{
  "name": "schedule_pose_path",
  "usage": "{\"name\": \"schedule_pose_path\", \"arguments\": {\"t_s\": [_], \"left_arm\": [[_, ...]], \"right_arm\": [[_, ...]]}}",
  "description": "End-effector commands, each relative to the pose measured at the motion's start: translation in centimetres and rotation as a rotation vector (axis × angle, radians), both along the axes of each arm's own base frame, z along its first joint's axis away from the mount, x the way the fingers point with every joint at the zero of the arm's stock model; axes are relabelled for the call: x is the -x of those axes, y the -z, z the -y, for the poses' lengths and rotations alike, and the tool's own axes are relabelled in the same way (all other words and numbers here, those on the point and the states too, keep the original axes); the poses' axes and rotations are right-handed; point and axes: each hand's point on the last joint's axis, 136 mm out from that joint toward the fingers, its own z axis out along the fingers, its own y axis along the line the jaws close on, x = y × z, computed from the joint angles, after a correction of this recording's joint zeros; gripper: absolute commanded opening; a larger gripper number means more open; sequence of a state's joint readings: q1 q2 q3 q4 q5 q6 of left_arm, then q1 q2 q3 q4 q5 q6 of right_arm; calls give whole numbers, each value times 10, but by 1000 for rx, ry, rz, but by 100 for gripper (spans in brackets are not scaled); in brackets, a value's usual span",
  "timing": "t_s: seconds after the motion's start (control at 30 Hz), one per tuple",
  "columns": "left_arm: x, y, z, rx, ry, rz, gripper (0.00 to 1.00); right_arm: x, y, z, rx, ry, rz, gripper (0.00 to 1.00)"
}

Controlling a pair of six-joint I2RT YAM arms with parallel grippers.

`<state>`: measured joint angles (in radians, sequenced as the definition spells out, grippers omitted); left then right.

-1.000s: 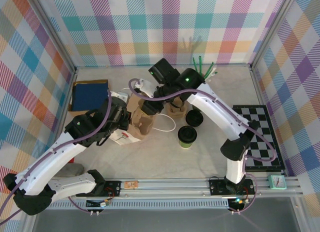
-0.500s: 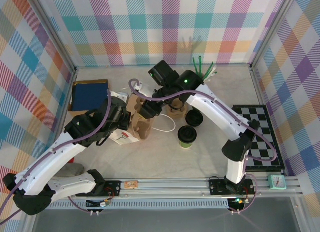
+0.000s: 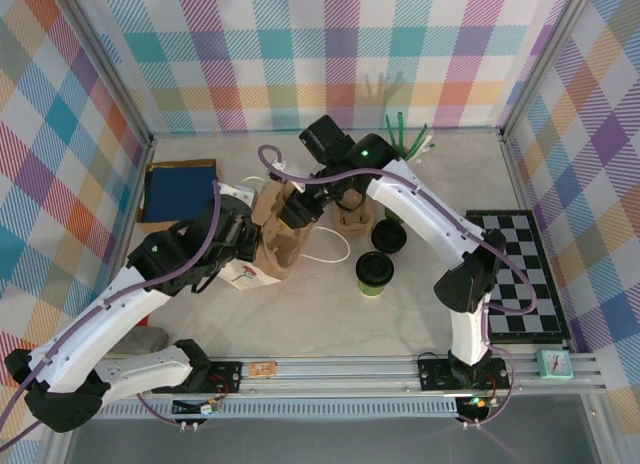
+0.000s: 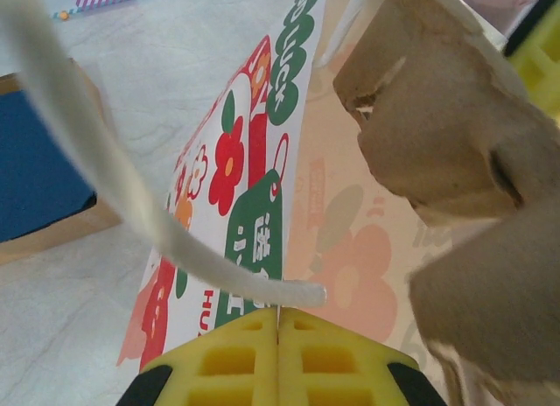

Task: Pack the takeout coffee

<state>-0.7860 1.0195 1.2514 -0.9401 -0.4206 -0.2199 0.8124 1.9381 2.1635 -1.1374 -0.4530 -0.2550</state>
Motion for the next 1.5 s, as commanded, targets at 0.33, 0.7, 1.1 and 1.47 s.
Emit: {"name": "schedule_pose_path", "arguments": {"t_s": [0.33, 0.7, 1.1, 1.47], "left_arm": [[2, 5, 3, 2, 6, -10, 0], [2, 4, 8, 18, 24, -15, 0], [1, 5, 14, 26, 42, -25, 0], [2, 8, 9, 2, 37, -29, 0]], "right_arm": [[-11, 16, -8, 31, 3, 74, 27], [-20, 25, -24, 47, 42, 171, 25], [-30, 28, -27, 31, 58, 206, 26], [-37, 13, -13, -57, 62, 135, 26]]}}
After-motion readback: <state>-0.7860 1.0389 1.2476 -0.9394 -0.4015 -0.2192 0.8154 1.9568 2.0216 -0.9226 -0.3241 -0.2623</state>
